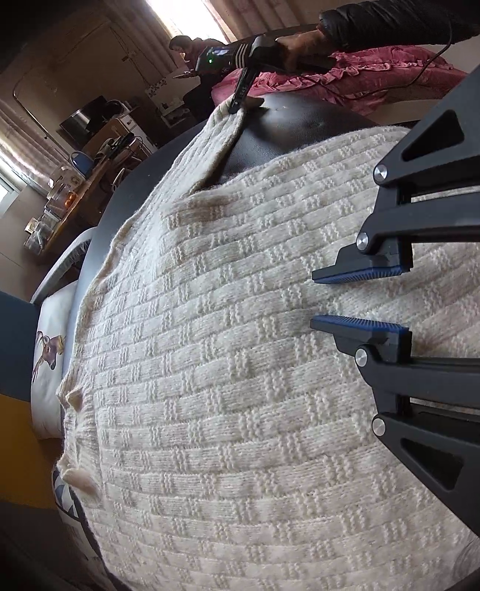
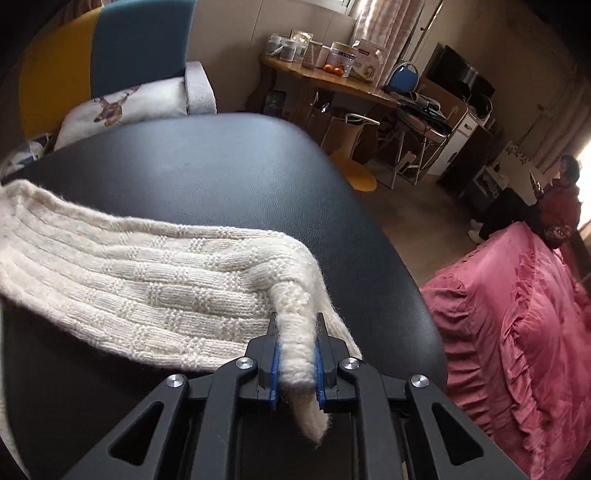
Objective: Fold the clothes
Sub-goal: 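Grasp the other sleeve cuff with the right gripper and fold it across the body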
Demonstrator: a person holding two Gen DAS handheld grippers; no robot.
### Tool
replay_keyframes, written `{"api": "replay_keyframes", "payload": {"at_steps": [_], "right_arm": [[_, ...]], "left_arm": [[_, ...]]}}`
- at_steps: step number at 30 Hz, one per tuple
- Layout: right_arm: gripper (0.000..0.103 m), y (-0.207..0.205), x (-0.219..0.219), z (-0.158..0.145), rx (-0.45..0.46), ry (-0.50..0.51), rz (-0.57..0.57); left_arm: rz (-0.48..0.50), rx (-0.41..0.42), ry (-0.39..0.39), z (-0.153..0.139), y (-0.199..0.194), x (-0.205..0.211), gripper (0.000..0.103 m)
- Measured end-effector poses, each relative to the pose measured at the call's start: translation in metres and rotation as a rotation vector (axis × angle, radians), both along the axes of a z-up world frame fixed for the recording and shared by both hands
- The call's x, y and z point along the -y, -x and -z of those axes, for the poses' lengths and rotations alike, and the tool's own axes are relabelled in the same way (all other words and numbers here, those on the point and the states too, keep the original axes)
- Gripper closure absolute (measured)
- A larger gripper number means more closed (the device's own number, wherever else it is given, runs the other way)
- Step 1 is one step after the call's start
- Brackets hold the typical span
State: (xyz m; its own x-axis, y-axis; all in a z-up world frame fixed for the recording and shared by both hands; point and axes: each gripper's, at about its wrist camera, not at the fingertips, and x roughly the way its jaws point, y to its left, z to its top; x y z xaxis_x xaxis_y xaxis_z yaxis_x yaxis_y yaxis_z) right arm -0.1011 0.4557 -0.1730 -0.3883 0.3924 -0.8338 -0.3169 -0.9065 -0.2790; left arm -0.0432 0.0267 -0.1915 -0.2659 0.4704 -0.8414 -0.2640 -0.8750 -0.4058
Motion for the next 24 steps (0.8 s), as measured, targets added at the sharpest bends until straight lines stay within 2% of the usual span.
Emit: {"api": "replay_keyframes", "payload": {"at_steps": [1, 2, 3, 4, 5, 8, 12, 18, 21, 24], "right_arm": [[0.085, 0.005, -0.004, 0.01, 0.029, 0.006, 0.007], [0.08, 0.003, -0.009, 0.011, 0.022, 0.019, 0.018], [0.065, 0.0, -0.013, 0.01, 0.003, 0.034, 0.031], [0.055, -0.004, -0.018, 0.009, -0.015, 0.049, 0.043], [0.043, -0.009, -0.025, 0.005, -0.037, 0.104, 0.054], [0.042, -0.035, -0.049, -0.017, -0.14, 0.228, 0.115], [0.042, -0.057, -0.056, -0.035, -0.194, 0.313, 0.101], [0.043, -0.041, -0.035, -0.029, -0.17, 0.307, -0.006], [0.043, -0.019, -0.035, -0.011, -0.111, 0.284, -0.002], [0.041, 0.0, -0.047, 0.01, -0.046, 0.252, 0.05]], "left_arm": [[0.002, 0.012, 0.004, -0.001, 0.001, -0.001, 0.086], [0.003, 0.025, 0.008, -0.001, 0.002, -0.001, 0.086], [0.003, 0.038, 0.014, -0.003, 0.005, -0.002, 0.086], [0.002, 0.047, 0.023, -0.006, 0.008, -0.003, 0.086], [0.002, 0.048, 0.031, -0.01, 0.011, -0.004, 0.086], [0.022, -0.022, 0.031, -0.03, 0.023, -0.011, 0.086], [0.046, -0.093, 0.051, -0.048, 0.055, -0.031, 0.086], [0.082, -0.15, 0.065, -0.052, 0.109, -0.07, 0.086], [0.096, -0.148, 0.081, -0.047, 0.132, -0.088, 0.086], [0.127, -0.122, 0.151, -0.031, 0.148, -0.106, 0.086]]}}
